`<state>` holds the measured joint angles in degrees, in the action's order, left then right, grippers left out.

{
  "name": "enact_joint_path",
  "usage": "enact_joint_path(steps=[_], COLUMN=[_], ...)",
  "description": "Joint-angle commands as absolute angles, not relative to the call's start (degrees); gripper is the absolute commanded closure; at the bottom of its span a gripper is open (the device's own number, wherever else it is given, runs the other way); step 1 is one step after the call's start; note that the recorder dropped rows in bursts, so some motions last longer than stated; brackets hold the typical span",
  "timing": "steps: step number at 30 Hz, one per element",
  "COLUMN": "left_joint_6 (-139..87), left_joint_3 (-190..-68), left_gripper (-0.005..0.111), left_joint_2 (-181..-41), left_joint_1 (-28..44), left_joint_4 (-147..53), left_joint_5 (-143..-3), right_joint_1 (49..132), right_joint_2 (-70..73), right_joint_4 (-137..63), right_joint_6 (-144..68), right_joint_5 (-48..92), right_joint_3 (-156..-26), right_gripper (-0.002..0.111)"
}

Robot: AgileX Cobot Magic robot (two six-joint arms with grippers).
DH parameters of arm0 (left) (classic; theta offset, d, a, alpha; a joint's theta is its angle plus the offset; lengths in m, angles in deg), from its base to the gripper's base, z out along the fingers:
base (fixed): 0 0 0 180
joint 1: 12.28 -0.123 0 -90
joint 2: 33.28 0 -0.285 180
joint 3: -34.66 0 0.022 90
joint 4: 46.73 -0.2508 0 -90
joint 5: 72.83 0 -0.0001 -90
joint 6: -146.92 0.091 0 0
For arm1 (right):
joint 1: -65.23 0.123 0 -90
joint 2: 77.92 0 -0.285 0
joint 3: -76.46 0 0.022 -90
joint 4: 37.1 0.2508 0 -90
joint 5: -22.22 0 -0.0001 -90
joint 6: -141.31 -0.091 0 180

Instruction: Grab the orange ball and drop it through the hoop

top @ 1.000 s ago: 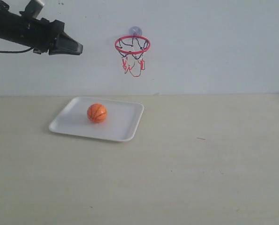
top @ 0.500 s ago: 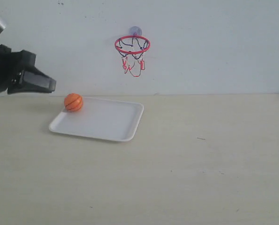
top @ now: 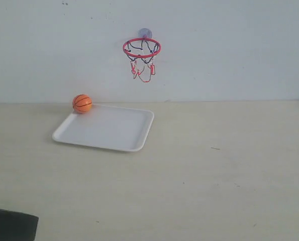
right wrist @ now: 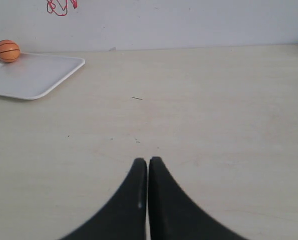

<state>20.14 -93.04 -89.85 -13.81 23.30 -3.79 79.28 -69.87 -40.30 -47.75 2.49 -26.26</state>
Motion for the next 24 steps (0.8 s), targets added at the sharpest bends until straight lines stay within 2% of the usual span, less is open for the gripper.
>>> enact_joint_path(steps=[1, 7, 16, 24], left_joint_6=[20.7, 20.7, 21.4, 21.4], left_joint_3=[-92.7, -92.7, -92.7, -92.7], left_gripper=[0.103, 0.103, 0.103, 0.103], left_joint_2=[-87.5, -85.3, -69.0, -61.2], left_joint_1=[-13.7, -13.6, -13.7, -13.7], left_joint_4=[25.2, 25.7, 25.7, 25.7], left_joint_5=[-2.9, -2.9, -2.9, -14.3], right_joint_1=[79.0, 79.0, 79.0, 79.0], right_joint_2=[-70.1, -70.1, -70.1, -70.1], right_joint_4=[-40.6, -40.6, -40.6, -40.6], right_joint_6=[-47.5, -47.5, -47.5, -47.5], right_joint_5=[3.1, 3.1, 3.1, 3.1], right_joint_3=[-26.3, -26.3, -26.3, -26.3], right_gripper=[0.109, 0.109, 0.109, 0.109])
